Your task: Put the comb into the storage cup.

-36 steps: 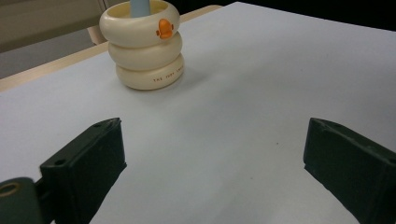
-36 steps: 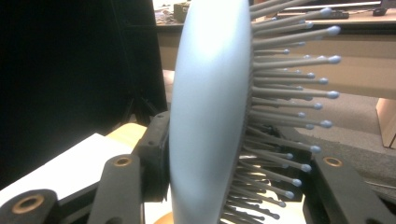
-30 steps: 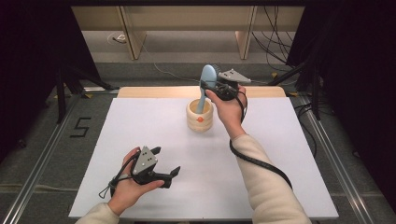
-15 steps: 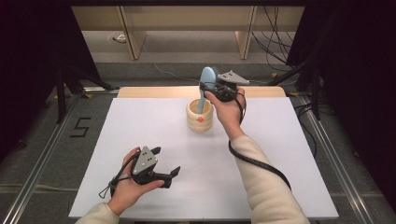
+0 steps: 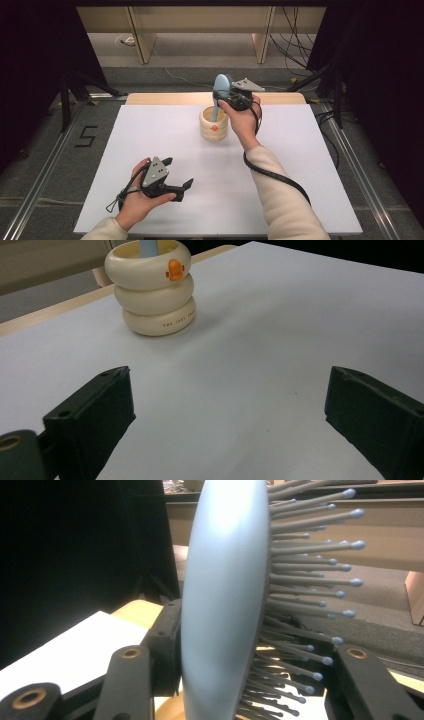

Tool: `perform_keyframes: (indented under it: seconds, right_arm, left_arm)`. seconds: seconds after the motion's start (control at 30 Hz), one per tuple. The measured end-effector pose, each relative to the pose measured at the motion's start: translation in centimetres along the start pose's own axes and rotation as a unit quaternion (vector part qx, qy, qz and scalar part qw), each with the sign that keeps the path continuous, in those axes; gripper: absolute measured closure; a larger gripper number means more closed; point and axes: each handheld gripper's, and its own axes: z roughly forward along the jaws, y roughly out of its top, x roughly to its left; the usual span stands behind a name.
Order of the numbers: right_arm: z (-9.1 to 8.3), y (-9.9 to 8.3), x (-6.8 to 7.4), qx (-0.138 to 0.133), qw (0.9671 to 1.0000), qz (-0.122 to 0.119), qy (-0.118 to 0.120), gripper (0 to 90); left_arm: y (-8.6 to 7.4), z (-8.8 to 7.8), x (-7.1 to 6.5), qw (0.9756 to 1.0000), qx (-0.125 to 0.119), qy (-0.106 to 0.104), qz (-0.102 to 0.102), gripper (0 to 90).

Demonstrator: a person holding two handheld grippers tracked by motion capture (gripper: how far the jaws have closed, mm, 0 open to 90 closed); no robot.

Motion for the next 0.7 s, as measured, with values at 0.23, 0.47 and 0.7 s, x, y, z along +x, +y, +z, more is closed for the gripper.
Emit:
perform_keyframes:
  seconds: [0.23,0.47,0.7]
  right_arm:
    - [0.2,-0.4,-0.1,0.005,1.0,0.001,-0.001,49.6]
    - [0.3,-0.9,-0.2,0.009,0.9999,0.004,-0.004,49.5]
    - [0.5,-1.4,-0.3,0.012,0.9999,0.005,-0.006,49.4]
  left_arm:
    - [0.0,0.0,0.0,1.0,0.0,-0.001,-0.001,4.9]
    - [0.0,0.0,0.0,1.0,0.0,-0.002,-0.001,5.0]
    - [0.0,0.1,-0.1,1.0,0.001,-0.004,-0.002,5.1]
